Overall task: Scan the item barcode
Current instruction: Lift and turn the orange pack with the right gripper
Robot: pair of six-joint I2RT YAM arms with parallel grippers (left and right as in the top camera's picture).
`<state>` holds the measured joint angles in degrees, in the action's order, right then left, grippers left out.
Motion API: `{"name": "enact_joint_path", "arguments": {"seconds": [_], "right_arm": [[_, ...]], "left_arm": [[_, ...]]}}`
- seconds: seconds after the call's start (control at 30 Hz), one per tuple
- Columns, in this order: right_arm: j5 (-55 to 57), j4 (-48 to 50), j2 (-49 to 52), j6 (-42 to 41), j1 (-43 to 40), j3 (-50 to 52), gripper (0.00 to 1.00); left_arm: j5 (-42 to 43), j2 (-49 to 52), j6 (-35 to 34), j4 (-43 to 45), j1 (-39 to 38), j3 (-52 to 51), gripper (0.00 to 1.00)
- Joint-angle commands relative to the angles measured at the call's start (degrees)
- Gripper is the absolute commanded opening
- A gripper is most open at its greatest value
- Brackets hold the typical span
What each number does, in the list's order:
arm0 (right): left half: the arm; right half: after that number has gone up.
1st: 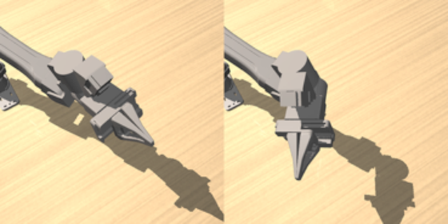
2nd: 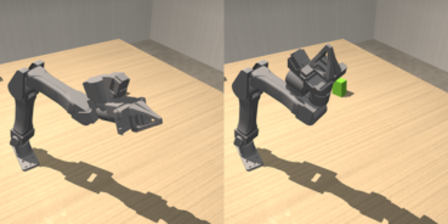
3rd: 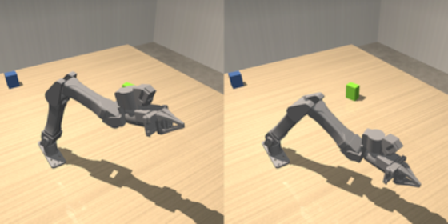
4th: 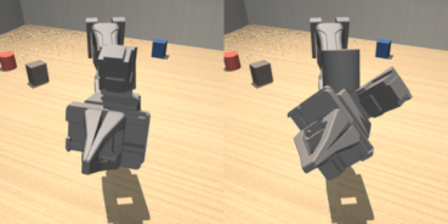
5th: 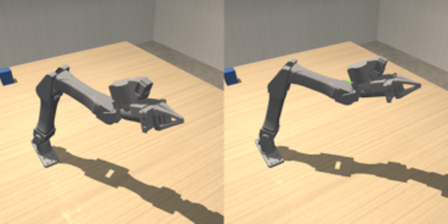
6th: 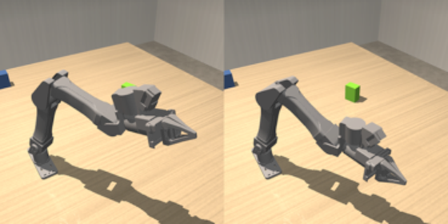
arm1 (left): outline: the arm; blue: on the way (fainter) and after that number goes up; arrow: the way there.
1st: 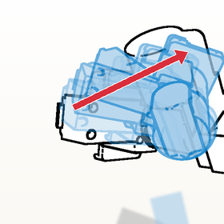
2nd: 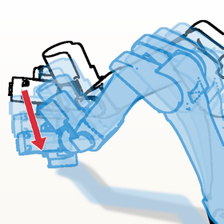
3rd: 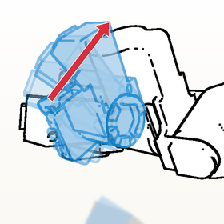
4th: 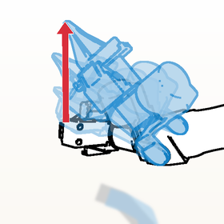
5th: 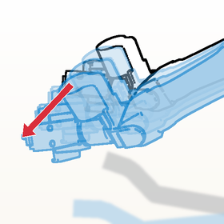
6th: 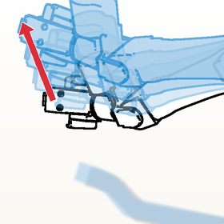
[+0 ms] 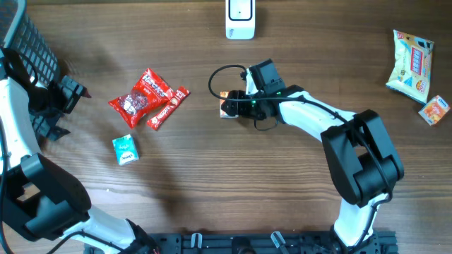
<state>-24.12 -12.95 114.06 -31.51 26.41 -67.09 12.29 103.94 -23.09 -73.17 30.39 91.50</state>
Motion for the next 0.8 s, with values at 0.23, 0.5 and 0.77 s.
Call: {"name": "enact_joint_path", "arguments": {"seconds": [0.23, 0.5, 0.77], "right_arm": [[3.9, 0.9, 3.7, -5.6, -0.5, -0.4, 0.51], [1.1, 1.8, 5.0, -6.4, -0.5, -0.4, 0.04], [2.6, -2.0, 0.1, -2.9, -2.8, -2.8, 0.04]], "left_arm": [[-0.3, -0.1, -1.4, -0.2, 1.0, 0.4, 1.0], [-0.3, -0.1, -1.4, -0.2, 1.0, 0.4, 1.0], [-0.3, -0.1, -1.4, -0.6, 1.0, 0.4, 1.0]]}}
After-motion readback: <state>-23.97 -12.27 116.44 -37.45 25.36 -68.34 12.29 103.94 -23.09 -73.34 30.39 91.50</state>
